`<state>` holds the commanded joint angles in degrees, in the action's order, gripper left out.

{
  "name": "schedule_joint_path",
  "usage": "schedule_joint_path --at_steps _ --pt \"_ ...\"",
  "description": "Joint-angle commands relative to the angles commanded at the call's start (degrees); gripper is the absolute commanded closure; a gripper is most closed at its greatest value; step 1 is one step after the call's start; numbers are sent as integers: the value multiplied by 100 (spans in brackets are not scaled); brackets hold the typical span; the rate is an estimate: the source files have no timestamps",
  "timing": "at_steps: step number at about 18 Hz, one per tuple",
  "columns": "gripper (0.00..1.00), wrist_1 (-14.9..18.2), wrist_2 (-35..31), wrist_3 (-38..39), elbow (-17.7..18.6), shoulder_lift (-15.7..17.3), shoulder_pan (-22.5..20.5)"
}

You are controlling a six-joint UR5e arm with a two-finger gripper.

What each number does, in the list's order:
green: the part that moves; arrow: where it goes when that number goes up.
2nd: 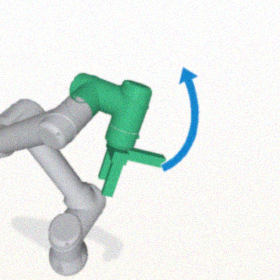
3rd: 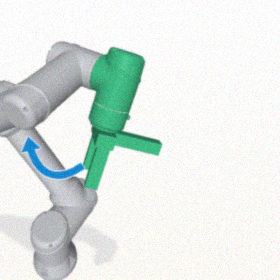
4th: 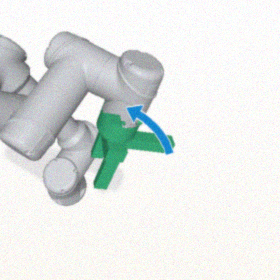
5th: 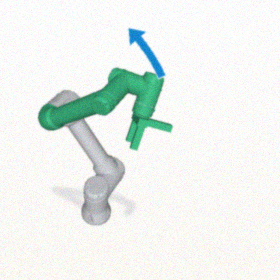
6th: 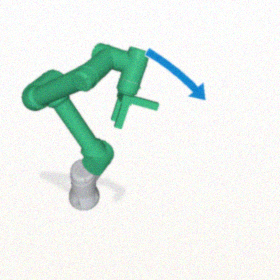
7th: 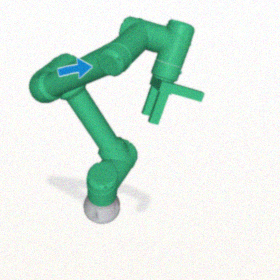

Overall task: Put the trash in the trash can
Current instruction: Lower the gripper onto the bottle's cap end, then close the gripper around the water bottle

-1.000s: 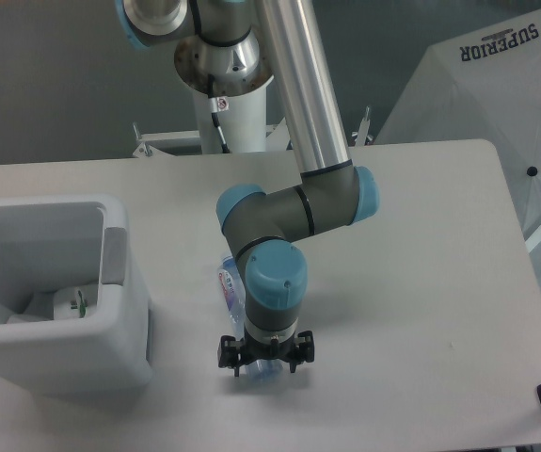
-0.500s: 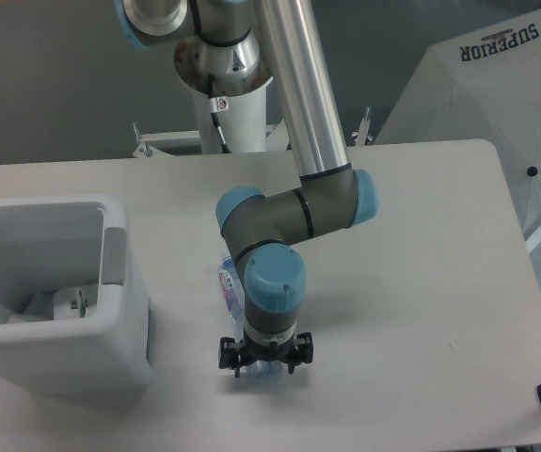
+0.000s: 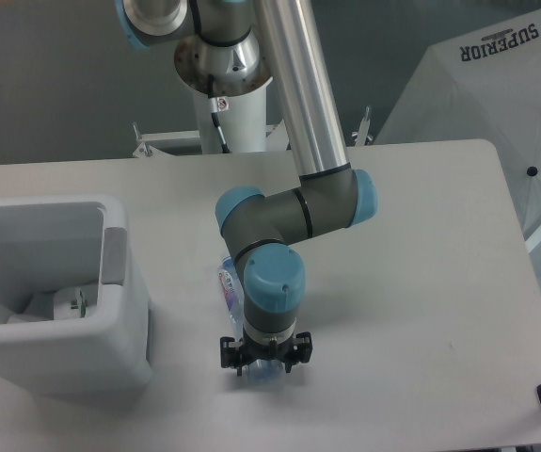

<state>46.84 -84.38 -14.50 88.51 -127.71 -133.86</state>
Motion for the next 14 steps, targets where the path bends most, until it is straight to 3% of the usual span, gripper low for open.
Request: schedule_joint_path --at_steps 9,14 --pt "33 0 -9 0 9 18 70" --pt "34 -9 0 0 9 18 62"
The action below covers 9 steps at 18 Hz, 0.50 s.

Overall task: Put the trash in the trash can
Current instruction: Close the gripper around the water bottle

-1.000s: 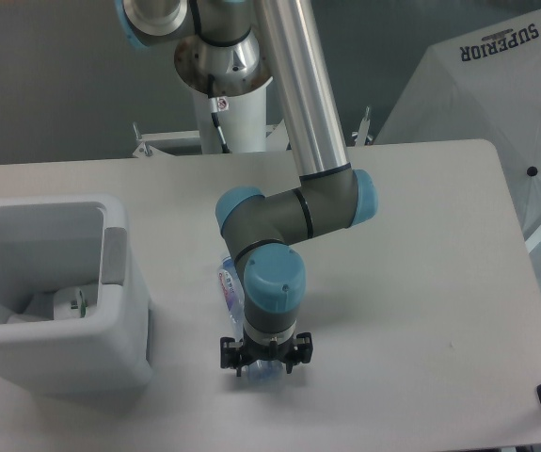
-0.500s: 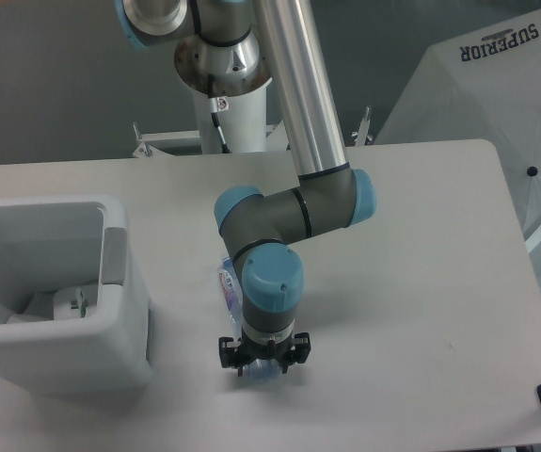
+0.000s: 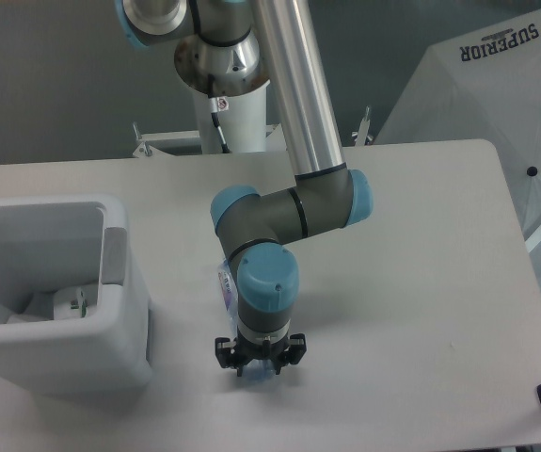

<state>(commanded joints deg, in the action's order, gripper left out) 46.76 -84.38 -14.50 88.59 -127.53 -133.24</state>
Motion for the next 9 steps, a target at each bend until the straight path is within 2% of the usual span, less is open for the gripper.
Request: schedule_joint_path --at_steps 9 --pt "34 0 0 0 0 44 0"
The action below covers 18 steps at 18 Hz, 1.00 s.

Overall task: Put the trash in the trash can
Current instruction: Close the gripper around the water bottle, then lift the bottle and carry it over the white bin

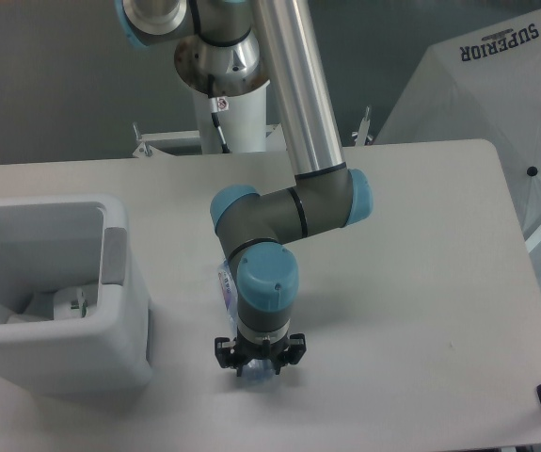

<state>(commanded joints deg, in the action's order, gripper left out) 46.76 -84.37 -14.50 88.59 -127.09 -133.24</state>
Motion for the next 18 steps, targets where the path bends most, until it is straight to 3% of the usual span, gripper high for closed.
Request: schedule_joint_path --at_steps 4,12,14,18 --pt "39 9 0 -26 0 35 0" --pt "40 0 0 -26 9 105 0" --pt "40 0 9 -26 -17 263 -9" --pt "40 -70 44 0 -289 921 -96"
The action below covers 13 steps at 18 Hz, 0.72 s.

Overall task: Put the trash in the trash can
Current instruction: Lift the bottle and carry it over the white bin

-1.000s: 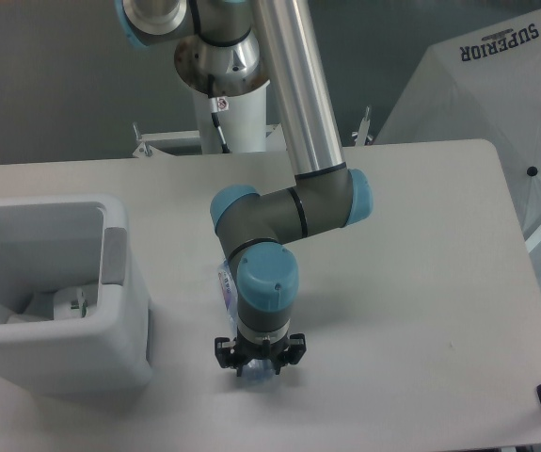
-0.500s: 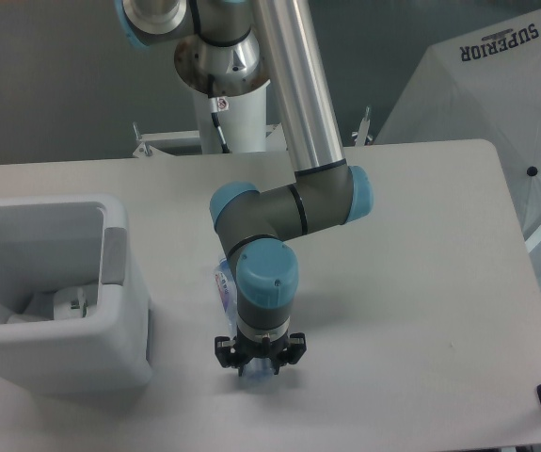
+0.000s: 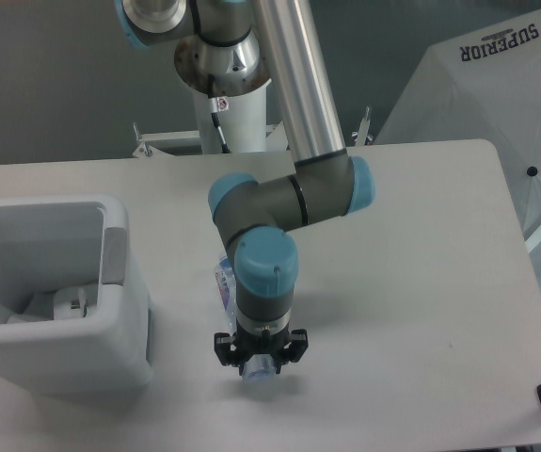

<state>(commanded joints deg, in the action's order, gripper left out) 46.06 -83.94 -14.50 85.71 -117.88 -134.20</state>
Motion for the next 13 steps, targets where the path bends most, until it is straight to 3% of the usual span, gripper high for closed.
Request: schedule_joint_path --at_steps 2,6,9,13 --pt "40 0 9 166 -351 247 -79" --pt "40 -26 -17 1212 -1116 546 -80" --pt "39 -412 -18 1441 -1267 871 -80" --pt "39 -510 0 1380 -1433 1162 -62"
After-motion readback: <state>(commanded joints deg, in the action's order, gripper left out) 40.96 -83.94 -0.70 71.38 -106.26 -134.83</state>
